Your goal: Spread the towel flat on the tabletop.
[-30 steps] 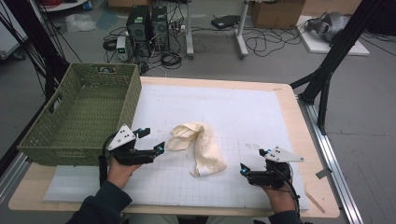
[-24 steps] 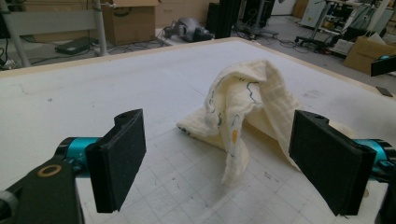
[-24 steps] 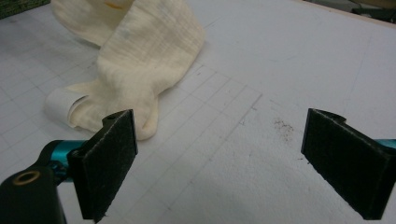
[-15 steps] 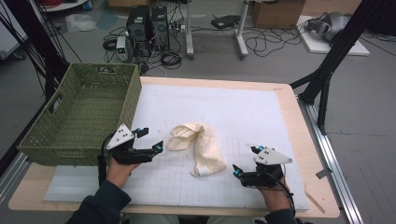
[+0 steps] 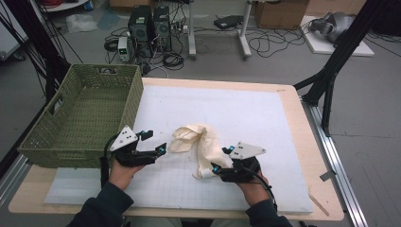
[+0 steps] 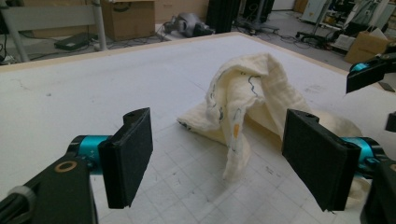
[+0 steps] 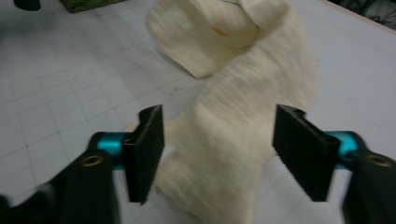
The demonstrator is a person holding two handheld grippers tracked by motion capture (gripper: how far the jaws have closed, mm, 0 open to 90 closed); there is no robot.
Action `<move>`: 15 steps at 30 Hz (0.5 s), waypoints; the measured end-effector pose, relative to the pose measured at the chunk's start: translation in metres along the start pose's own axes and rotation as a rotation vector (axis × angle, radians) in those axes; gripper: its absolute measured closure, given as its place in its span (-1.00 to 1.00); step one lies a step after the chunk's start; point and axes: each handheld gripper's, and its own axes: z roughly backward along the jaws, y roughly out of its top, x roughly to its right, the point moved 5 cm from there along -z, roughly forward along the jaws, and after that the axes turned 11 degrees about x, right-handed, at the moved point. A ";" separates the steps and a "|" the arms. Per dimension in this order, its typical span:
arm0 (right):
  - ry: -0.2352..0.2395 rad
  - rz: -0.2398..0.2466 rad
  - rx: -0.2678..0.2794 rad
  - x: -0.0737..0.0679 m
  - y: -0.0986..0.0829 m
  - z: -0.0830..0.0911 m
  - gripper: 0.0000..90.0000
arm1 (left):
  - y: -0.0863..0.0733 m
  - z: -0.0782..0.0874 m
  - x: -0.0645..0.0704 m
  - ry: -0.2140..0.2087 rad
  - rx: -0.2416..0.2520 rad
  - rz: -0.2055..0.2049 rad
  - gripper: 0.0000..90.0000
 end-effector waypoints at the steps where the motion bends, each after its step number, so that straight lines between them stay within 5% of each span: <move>1: 0.003 0.008 -0.013 -0.001 0.001 -0.005 0.00 | 0.000 0.000 0.000 -0.001 -0.002 0.001 -0.41; 7: -0.006 0.020 -0.119 0.000 -0.006 -0.030 0.43 | -0.004 -0.002 0.000 -0.020 -0.022 0.003 -0.28; 9: 0.005 0.028 -0.150 0.000 -0.010 -0.035 0.72 | -0.006 -0.002 0.000 -0.029 -0.032 0.007 -0.21; 11: 0.018 0.021 -0.161 0.000 -0.011 -0.036 0.92 | -0.006 -0.002 0.000 -0.040 -0.038 0.013 -0.09; 15: 0.043 -0.013 -0.124 0.001 -0.008 -0.029 0.94 | -0.009 -0.005 0.000 -0.046 -0.051 0.005 0.10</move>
